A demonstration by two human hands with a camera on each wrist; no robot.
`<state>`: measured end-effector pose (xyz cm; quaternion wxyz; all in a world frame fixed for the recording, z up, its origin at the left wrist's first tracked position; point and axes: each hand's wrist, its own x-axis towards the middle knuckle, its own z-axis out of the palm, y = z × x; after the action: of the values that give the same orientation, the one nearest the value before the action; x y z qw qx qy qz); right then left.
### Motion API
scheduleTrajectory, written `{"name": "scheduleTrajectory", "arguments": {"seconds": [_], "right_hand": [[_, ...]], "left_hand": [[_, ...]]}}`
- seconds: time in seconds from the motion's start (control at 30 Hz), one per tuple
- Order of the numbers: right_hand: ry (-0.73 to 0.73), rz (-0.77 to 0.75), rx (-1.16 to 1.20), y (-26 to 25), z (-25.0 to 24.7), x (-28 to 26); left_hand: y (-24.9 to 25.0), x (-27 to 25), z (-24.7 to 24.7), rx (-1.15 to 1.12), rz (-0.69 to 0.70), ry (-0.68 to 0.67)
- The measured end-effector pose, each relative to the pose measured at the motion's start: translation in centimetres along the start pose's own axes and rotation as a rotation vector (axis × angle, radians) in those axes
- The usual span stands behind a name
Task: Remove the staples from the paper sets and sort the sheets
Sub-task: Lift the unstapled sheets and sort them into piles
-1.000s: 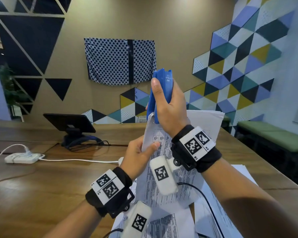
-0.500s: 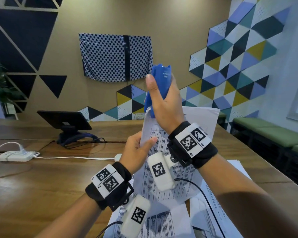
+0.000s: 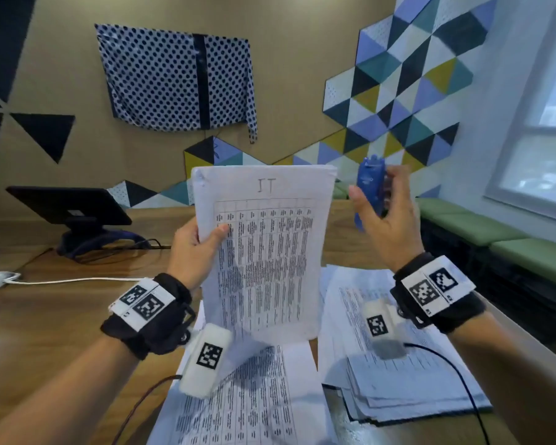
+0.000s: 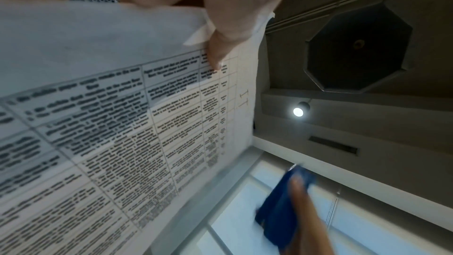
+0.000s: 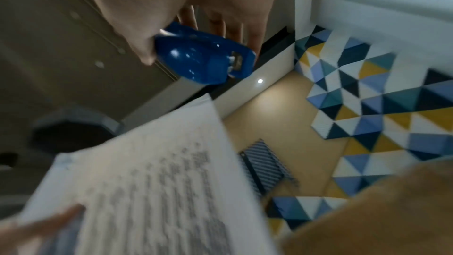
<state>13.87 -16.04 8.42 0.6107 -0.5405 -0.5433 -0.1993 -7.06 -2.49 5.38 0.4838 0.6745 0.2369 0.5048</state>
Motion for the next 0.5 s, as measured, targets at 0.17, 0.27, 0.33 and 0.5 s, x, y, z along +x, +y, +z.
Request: {"name": "scheduleTrajectory", "arguments": {"seconds": [0.17, 0.27, 0.33, 0.5], "right_hand": [[-0.767, 0.336, -0.405, 4.9, -3.5, -7.2], [-1.206, 0.362, -0.600, 6.1, -3.8, -11.4], [-1.296, 0.304, -0.708, 6.4, -3.7, -13.0], [-1.313, 0.427, -0.692, 7.3, -3.7, -14.2]], "left_hand": [[-0.3, 0.1, -0.1, -0.018, -0.013, 0.033], [-0.6, 0.3, -0.1, -0.032, -0.018, 0.033], [-0.6, 0.4, 0.0, -0.037, -0.016, 0.021], [0.4, 0.8, 0.8, -0.044, 0.021, -0.003]]}}
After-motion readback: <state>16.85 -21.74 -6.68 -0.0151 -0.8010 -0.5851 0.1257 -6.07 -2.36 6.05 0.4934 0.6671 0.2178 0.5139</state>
